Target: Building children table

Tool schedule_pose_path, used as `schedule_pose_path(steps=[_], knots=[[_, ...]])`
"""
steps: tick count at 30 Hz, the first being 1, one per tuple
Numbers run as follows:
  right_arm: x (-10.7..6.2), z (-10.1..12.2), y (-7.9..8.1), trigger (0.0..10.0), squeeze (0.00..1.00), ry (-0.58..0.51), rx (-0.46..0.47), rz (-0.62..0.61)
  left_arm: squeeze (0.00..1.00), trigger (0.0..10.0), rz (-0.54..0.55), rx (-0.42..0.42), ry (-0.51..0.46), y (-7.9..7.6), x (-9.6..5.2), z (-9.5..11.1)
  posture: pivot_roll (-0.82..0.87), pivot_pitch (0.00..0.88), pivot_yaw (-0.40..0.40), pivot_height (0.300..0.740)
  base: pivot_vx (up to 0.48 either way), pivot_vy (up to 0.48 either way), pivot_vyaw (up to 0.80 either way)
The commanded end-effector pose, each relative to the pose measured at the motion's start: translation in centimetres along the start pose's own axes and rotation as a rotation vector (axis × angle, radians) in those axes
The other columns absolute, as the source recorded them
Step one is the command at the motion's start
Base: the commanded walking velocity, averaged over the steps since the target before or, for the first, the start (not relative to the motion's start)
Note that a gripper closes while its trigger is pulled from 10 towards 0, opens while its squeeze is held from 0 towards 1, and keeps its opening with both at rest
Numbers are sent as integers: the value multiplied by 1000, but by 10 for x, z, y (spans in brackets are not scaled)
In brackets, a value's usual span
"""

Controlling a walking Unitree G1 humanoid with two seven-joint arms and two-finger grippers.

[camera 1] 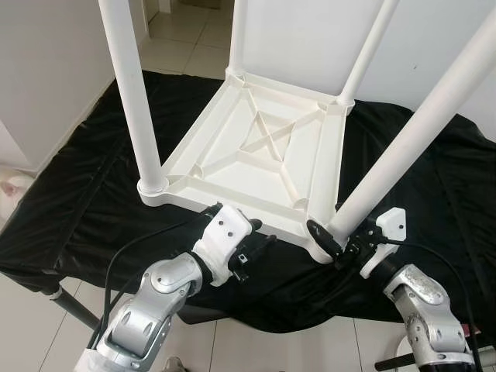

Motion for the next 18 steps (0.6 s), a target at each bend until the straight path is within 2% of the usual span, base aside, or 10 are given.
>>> schedule_pose_path(steps=[1,2,4,5,7,8,9,10,18], knots=[[-1,-2,-2,10000,0,13,3,22,0,10000,-3,0,17,0,1,-3,44,62,-73,740,0,0,0],[1,-2,-2,10000,0,22,-9,65,0,10000,-6,1,16,0,2,-2,41,62,-66,740,0,0,0],[1,-2,-2,10000,0,22,-9,65,0,10000,-6,1,16,0,2,-2,41,62,-66,740,0,0,0],[5,-4,-4,6431,0,34,-21,99,0,10000,-13,5,18,0,2,-2,41,64,-64,740,0,0,0],[5,-4,-4,6431,0,34,-21,99,0,10000,-13,5,18,0,2,-2,41,64,-64,740,0,0,0],[7,-6,-6,2118,0,43,-32,122,0,10000,-19,8,19,-1,2,-2,41,66,-61,740,0,0,0],[7,-6,-6,2118,0,43,-32,122,0,10000,-19,8,19,-1,2,-2,41,66,-61,740,0,0,0],[8,-6,-8,0,0,47,-38,129,0,10000,-21,9,20,0,2,-2,42,67,-61,740,0,0,0],[9,-6,-14,0,0,42,-38,122,0,10000,-18,6,20,-1,2,-1,41,71,-59,740,0,0,0]])
Point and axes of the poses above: a point about 5 cm out from each wrist's last joint towards the gripper, its own x axis pointing out of the wrist towards the gripper, its own z axis along the axis of the wrist's last joint, y = z × x, the point moved 1 cm from there along x, pointing out of the wrist towards the gripper, and after that the axes turned 7 degrees about -x, right-handed, at the moved point
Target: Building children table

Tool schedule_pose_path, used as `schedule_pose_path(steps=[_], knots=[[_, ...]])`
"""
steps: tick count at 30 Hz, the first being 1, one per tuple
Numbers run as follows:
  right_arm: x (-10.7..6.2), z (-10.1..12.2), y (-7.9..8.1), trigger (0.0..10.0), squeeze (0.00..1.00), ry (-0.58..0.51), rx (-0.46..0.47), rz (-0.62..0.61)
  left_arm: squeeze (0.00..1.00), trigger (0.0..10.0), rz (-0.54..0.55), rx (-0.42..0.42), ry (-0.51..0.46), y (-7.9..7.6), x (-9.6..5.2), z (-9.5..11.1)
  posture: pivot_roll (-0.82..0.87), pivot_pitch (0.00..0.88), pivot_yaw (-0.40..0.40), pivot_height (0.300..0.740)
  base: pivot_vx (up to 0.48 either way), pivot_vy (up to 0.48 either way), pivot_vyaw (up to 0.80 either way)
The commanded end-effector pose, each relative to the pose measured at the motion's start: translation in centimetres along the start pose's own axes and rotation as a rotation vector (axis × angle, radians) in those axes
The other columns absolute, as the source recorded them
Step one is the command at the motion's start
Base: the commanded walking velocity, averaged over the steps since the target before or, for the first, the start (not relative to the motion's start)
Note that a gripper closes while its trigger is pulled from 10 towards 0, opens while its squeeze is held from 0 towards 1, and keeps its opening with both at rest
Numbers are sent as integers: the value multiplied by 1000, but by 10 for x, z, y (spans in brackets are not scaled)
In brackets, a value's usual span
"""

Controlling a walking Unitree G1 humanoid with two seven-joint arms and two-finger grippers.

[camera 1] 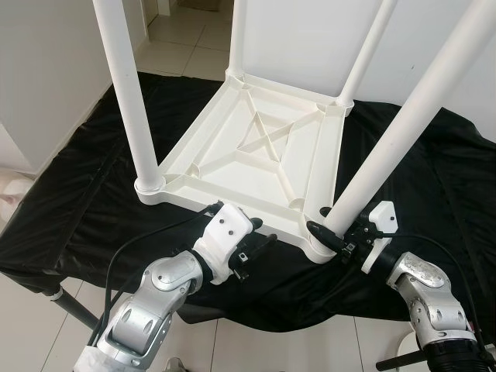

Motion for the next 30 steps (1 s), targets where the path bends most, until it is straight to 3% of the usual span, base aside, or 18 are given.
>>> schedule_pose_path(steps=[1,5,6,7,15,21,30], knots=[[-1,-2,-2,0,0,8,0,7,0,10000,-17,-2,17,-2,2,-2,41,71,-59,740,0,0,0],[-2,-3,-1,0,0,8,3,9,0,10000,-18,-2,16,-3,2,-2,41,72,-59,740,0,0,0],[-3,-3,-1,8588,0,7,9,9,0,10000,-18,-2,15,-3,3,-2,38,74,-59,740,0,0,0],[-3,-2,0,10000,0,3,12,-4,0,10000,-20,-1,14,-3,3,-2,35,75,-60,740,0,0,0],[-4,1,5,10000,0,-26,25,-77,0,10000,-23,-6,12,-4,4,-2,28,80,-65,740,0,0,0],[-3,3,3,10000,0,-41,17,-233,0,10000,-23,-10,13,-5,4,-3,27,82,-69,740,0,0,0],[-2,3,16,10000,0,-32,83,-476,0,10000,-24,-45,23,-8,6,-5,17,88,-76,740,0,0,0]])
Point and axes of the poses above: a point about 5 cm out from each wrist's last joint towards the gripper, its own x axis pointing out of the wrist towards the gripper, its own z axis along the axis of the wrist's last joint, y = z × x, the point moved 1 cm from there along x, pointing out of the wrist towards the gripper, and after that the axes turned 7 degrees about -x, right-handed, at the moved point
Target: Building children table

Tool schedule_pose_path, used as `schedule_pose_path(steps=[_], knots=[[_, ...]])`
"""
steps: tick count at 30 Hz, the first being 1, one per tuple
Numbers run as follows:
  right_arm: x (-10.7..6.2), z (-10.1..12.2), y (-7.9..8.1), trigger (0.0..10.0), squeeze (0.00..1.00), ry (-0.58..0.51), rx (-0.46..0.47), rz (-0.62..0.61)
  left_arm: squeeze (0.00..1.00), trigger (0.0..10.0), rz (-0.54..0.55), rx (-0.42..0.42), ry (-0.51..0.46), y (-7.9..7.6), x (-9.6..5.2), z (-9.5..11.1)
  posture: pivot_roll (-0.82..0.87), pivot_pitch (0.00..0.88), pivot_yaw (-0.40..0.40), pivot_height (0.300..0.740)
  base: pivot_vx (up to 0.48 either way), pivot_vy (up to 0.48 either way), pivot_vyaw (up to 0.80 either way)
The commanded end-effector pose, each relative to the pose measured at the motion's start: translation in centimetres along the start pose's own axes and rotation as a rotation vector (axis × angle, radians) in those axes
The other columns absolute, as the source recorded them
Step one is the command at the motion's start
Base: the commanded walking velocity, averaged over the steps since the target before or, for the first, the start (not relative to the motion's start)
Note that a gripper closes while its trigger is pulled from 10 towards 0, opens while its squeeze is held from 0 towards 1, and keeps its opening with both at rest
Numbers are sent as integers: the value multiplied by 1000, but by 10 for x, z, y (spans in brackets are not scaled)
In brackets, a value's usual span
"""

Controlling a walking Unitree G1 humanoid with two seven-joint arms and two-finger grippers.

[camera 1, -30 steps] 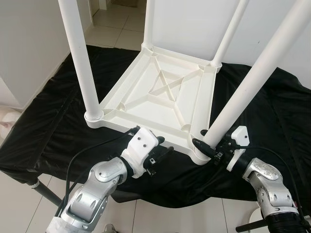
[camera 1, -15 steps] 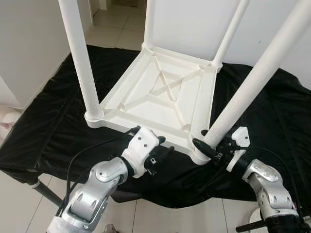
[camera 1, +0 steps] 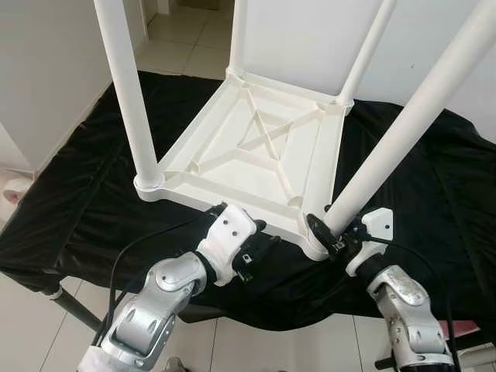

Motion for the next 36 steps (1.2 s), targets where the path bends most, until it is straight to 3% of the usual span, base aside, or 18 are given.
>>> schedule_pose_path(steps=[1,3,4,7,9,11,20,21,32,36], knots=[[-4,0,-4,10000,0,2,35,-135,0,10000,-2,-14,16,-2,1,-4,20,86,-78,740,0,0,0],[-4,0,-4,10000,0,2,35,-135,0,10000,-2,-14,16,-2,1,-4,20,86,-78,740,0,0,0],[-6,-3,0,10000,0,14,56,-222,0,10000,8,-18,13,1,0,-3,16,84,-73,740,0,0,0],[-8,-6,1,10000,0,31,69,-300,0,10000,15,-20,9,3,0,-2,16,82,-75,740,0,0,0],[-12,-12,2,10000,0,87,58,-469,0,10000,35,-19,-1,7,1,0,19,81,-75,740,0,0,0],[-15,-14,6,10000,0,112,39,-550,0,10000,45,-20,-11,8,3,2,22,75,-74,740,0,0,0],[-20,-13,13,10000,0,122,19,-553,0,10000,39,-14,-37,6,8,4,23,64,-79,740,0,0,0],[-19,-13,15,10000,1000,117,22,-539,0,10000,31,-16,-40,4,9,3,22,61,-79,740,0,0,0],[-18,-5,21,10000,1000,47,46,-468,0,10000,16,-16,-44,3,13,4,14,53,-93,740,0,0,0],[-19,1,14,10000,1000,4,35,-361,0,10000,-2,-24,-54,6,15,6,-15,47,-68,740,0,0,0]])
Point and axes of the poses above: a point about 5 cm out from each wrist's last joint towards the gripper, its own x axis pointing out of the wrist towards the gripper, its own z axis along the axis of the wrist's last joint, y = z × x, the point moved 1 cm from there along x, pointing out of the wrist towards the gripper, and after that the axes turned 7 degrees about -x, right-handed, at the moved point
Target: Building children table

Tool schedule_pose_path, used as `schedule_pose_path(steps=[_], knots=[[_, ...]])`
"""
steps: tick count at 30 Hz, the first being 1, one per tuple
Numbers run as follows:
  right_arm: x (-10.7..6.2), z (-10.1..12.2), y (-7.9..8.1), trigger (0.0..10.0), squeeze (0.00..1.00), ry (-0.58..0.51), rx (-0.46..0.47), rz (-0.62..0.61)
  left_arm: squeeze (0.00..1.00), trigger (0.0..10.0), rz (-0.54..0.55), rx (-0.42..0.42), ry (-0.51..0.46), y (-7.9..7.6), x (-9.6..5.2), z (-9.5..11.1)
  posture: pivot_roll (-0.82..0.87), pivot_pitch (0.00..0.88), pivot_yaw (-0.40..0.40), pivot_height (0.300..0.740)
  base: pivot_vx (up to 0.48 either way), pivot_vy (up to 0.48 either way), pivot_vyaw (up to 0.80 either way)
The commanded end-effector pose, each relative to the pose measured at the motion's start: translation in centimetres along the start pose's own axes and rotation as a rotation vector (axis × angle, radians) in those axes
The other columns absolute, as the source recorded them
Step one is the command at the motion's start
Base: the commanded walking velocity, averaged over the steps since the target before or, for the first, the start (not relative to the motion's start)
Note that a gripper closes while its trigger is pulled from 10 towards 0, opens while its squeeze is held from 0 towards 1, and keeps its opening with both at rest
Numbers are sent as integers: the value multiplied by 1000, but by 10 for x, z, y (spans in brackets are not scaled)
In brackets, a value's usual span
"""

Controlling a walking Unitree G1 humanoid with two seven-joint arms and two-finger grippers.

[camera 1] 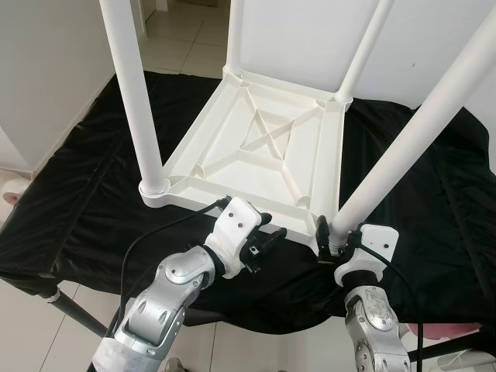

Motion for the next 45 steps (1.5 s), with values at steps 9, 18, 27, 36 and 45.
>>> schedule_pose_path(steps=[9,18,27,36,45], knots=[[2,5,-12,10000,588,-40,13,273,0,10000,-74,0,-9,-3,2,2,-20,52,-52,740,0,0,0],[14,2,-26,10000,0,-26,-80,473,0,10000,-102,16,-3,-7,1,0,-17,72,-51,740,0,0,0],[27,-1,-29,6549,0,-13,-108,602,0,10000,-108,17,5,-10,0,-2,-8,76,-51,740,0,0,0],[32,-4,-29,0,0,-10,-119,631,0,10000,-105,21,7,-8,-1,-1,2,83,-54,740,0,0,0],[29,-8,-31,10000,0,-3,-98,598,0,10000,-105,16,16,-10,-2,-5,-3,88,-56,740,0,0,0]])
Point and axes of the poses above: a point about 5 cm out from each wrist's last joint towards the gripper, its own x axis pointing out of the wrist towards the gripper, its own z axis along the axis of the wrist's last joint, y = z × x, the point moved 1 cm from there along x, pointing out of the wrist towards the gripper, and after that the axes turned 7 degrees about -x, right-handed, at the moved point
